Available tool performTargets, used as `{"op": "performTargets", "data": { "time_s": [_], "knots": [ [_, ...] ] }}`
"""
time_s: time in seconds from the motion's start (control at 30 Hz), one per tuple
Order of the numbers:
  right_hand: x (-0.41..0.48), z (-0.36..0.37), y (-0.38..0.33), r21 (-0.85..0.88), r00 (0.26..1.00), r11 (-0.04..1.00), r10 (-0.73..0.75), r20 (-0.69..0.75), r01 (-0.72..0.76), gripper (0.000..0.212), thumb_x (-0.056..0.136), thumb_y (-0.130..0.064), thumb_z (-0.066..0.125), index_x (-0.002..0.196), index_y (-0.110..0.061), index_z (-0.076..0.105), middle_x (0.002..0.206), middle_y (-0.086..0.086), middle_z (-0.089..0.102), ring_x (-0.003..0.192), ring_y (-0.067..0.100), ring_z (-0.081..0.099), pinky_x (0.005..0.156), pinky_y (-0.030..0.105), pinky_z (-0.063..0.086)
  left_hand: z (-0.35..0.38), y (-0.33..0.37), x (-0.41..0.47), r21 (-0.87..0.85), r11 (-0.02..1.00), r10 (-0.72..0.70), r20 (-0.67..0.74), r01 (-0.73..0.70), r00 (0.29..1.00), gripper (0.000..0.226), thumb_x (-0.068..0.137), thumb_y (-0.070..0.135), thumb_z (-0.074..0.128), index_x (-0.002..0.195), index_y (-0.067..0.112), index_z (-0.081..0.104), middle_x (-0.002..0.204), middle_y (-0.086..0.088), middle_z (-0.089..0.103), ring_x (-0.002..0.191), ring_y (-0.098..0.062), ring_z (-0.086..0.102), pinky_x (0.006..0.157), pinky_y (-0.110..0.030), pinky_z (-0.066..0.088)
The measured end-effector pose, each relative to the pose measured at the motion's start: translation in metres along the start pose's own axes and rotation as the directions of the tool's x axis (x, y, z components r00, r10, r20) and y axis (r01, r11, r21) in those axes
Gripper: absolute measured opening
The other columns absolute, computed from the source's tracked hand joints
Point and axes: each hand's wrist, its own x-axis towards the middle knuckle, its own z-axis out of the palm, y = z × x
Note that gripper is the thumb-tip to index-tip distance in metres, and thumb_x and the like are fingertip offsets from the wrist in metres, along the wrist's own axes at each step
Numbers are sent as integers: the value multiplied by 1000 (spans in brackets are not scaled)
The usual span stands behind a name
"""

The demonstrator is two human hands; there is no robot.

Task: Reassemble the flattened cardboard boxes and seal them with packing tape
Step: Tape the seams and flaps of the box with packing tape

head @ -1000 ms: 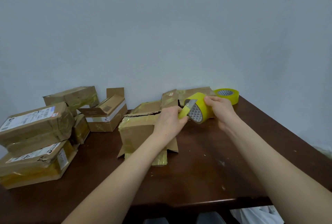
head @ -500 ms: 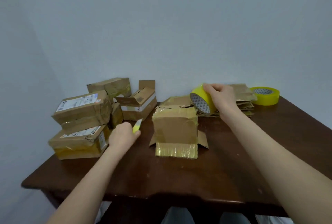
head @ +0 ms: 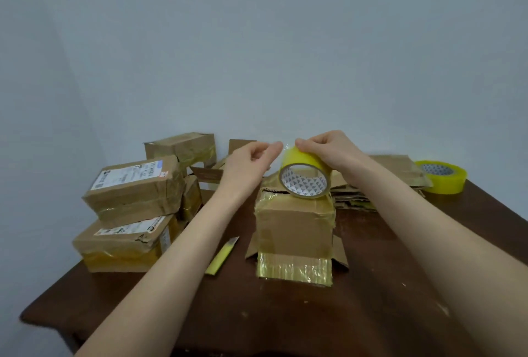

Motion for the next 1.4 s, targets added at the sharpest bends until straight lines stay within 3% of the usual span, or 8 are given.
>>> {"op": "performTargets", "data": {
  "time_s": [0.17,0.3,0.4,0.6,1.0,1.17,1.23,1.4],
  "knots": [
    [7,13,1,-97,999,994,-51,16,52,39,87,-39,67,89,0,74,88,21,72,69,18,59,63,29,45,19,0,14,-180,976,-115,69,126,991,25,87,29,68,78,7,60,71,-5,58,56,-9,55,47,-17,45],
    [5,3,-1,-43,978,993,-102,182,112,34,84,-31,72,113,-18,63,103,-2,66,87,9,63,70,18,48,19,-7,26,-291,946,-173,-70,146,982,23,93,21,61,74,7,59,67,-5,55,45,-8,51,45,-21,47],
    [5,-6,10,30,978,993,-115,172,112,48,75,-21,80,116,-21,53,105,3,65,97,16,64,84,28,52,12,-5,30,-417,887,-257,-84,200,963,25,95,21,58,75,5,58,62,-4,50,49,-12,45,42,-18,42],
    [8,-23,4,-105,970,966,-231,75,238,35,74,-36,80,104,-25,66,91,-4,67,83,9,62,71,23,45,6,-11,31,-226,963,-187,-173,146,967,31,94,25,58,66,12,53,55,-1,49,43,-12,42,48,-23,37],
    [21,5,29,-533,959,812,-110,261,238,58,70,-53,77,121,-29,66,118,-9,62,110,10,54,95,30,46,14,-72,11,-236,895,-414,-124,379,902,32,94,24,59,65,10,55,58,-1,47,48,-13,39,46,-22,36],
    [19,12,36,-540,947,798,-114,299,267,67,71,-61,71,132,-36,55,134,-8,56,123,15,51,102,36,43,12,-89,1,-263,858,-462,-23,441,886,31,94,23,59,66,11,52,58,-1,42,50,-10,36,38,-16,32],
    [17,12,38,-503,947,820,-140,289,274,64,76,-57,70,132,-32,54,132,-6,57,120,15,51,97,31,42,17,-97,-4,-254,845,-491,-16,471,871,34,95,23,58,64,11,50,57,-1,40,49,-11,35,38,-17,31],
    [11,21,47,-424,967,879,-133,218,216,42,80,-51,69,104,-19,57,91,-6,58,85,15,54,65,22,40,38,-119,-15,-267,778,-572,76,569,817,32,95,26,58,68,11,51,58,-2,42,46,-11,34,37,-20,28]
  ]
}}
